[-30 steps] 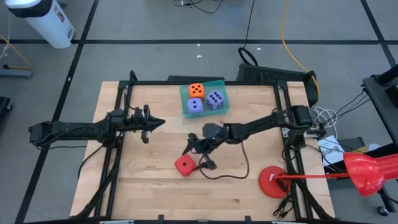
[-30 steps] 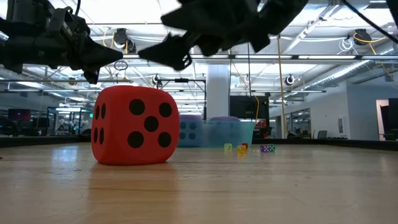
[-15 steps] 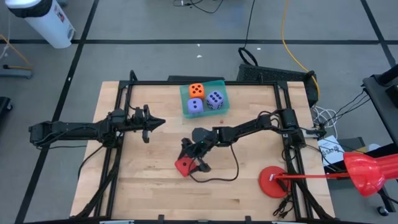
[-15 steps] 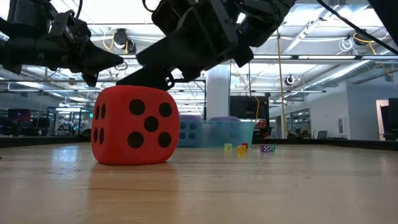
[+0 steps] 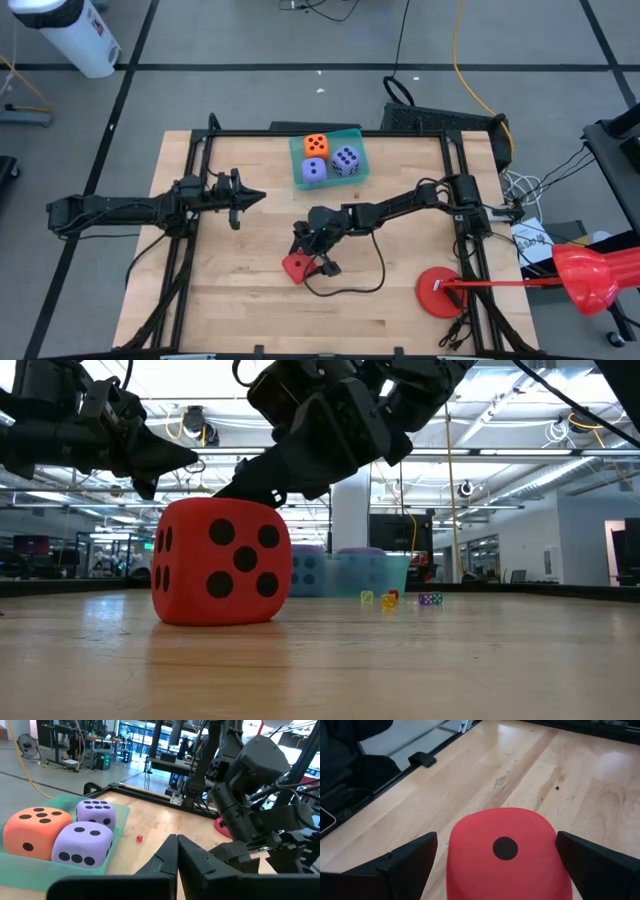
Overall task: Pick & Place Dice
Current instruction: Put the big red dice into the green bin
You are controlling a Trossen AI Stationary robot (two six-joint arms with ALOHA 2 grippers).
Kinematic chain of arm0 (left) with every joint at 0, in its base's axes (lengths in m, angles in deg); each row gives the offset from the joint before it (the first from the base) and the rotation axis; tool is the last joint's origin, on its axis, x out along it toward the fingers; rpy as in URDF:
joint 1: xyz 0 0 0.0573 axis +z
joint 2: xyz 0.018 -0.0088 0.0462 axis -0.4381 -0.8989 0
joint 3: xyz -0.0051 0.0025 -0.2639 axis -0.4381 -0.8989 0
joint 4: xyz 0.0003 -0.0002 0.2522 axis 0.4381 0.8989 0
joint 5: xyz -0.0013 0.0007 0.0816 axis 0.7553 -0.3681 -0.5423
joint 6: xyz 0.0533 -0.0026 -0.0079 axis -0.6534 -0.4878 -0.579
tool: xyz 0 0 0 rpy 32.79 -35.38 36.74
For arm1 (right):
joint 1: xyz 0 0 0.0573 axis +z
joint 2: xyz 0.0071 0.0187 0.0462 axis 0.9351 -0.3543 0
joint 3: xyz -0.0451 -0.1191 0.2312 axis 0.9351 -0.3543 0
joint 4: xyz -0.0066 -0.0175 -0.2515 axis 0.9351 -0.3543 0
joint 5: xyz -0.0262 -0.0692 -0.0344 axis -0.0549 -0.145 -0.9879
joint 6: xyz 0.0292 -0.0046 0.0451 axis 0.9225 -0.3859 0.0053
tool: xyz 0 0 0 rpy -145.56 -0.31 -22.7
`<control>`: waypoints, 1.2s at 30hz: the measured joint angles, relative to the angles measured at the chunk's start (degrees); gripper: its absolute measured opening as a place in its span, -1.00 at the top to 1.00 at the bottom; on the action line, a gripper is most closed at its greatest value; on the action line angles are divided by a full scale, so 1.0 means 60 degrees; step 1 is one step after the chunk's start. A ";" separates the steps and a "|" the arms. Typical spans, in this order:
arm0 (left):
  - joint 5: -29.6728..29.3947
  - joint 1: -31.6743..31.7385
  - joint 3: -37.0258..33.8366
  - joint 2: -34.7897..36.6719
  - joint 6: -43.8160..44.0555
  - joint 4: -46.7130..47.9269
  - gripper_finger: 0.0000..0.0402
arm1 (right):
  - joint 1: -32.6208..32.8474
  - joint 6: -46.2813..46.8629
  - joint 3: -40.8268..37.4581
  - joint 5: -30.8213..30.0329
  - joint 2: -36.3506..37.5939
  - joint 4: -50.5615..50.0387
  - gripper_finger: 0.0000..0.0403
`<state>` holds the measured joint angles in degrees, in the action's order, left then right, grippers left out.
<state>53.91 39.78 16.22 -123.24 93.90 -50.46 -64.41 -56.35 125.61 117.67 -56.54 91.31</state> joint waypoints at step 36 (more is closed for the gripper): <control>0.0015 -0.0001 0.0000 0.0000 0.0000 0.0226 0.92 | 0.0153 -0.0295 -0.0025 -0.0910 0.0233 -0.0938 -0.99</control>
<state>54.00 39.78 16.22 -123.24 93.90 -49.10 -63.49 -58.13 125.45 112.21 -55.14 85.69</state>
